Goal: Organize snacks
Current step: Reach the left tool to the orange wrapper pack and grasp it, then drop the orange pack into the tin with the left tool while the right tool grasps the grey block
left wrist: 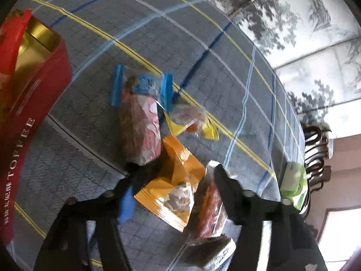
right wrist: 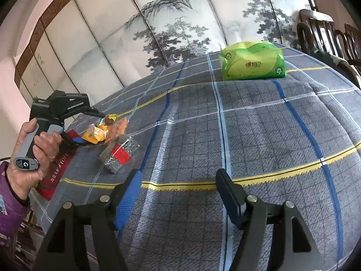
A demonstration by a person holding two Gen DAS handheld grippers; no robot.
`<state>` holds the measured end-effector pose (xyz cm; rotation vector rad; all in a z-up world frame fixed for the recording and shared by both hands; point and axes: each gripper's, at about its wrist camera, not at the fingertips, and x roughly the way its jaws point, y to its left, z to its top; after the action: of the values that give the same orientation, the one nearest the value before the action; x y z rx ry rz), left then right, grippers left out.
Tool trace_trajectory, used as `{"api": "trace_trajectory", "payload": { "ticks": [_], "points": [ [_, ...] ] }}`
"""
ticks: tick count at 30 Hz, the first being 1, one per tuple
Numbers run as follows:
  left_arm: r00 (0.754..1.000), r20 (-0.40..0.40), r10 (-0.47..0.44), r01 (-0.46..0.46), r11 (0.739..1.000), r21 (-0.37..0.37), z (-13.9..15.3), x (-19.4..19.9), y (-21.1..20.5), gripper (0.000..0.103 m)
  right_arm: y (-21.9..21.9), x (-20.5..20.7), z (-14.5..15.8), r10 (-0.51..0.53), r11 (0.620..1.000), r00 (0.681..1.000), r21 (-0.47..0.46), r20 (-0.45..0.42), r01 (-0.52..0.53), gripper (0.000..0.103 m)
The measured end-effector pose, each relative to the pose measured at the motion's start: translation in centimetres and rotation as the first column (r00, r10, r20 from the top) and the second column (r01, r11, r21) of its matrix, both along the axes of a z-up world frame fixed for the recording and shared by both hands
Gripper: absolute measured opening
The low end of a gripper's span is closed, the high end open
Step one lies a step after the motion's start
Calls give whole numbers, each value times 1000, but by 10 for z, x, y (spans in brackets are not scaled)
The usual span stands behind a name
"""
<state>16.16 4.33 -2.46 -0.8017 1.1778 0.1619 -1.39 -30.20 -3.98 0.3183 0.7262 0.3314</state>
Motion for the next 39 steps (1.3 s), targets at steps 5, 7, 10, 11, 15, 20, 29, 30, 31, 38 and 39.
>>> {"api": "trace_trajectory", "payload": {
  "ticks": [5, 7, 10, 11, 15, 20, 29, 30, 31, 38, 39],
  "points": [
    [999, -13, -46, 46, 998, -39, -5, -2, -1, 25, 1, 1, 0, -1, 1000, 1000, -1, -1, 1, 70],
    [997, -15, -75, 75, 997, 13, 1, -7, -6, 24, 0, -1, 1, -1, 1000, 1000, 1, -2, 1, 70],
    [992, 12, -124, 123, 991, 44, 9, -25, -13, 24, 1, -1, 1, 2, 1000, 1000, -10, -3, -2, 70],
    [990, 25, -142, 141, 989, 48, 12, -33, -16, 24, 1, -1, 1, 3, 1000, 1000, -17, -4, -3, 70],
    [972, 93, -214, 205, 974, 100, 32, -75, -24, 24, 3, 1, 4, 3, 1000, 999, -31, -34, -4, 70],
    [963, 124, -241, 227, 967, 119, 44, -116, -26, 24, 19, 6, 19, 48, 999, 998, -7, -36, -48, 70],
    [953, 186, -239, 212, 965, 157, 71, -157, -20, 24, 78, 38, 35, 88, 992, 991, 96, -99, -79, 70],
    [951, 196, -238, 209, 966, 155, 74, -161, -17, 24, 86, 41, 36, 83, 994, 991, 83, -102, -75, 70],
    [951, 201, -237, 208, 966, 155, 77, -164, -14, 24, 94, 45, 37, 81, 995, 991, 69, -104, -75, 70],
    [950, 232, -209, 174, 971, 163, 90, -182, 5, 24, 132, 67, 23, 14, 998, 987, -59, -158, -24, 70],
    [950, 234, -206, 171, 972, 160, 91, -184, 9, 24, 134, 70, 19, 9, 997, 986, -75, -167, -22, 70]
  ]
}}
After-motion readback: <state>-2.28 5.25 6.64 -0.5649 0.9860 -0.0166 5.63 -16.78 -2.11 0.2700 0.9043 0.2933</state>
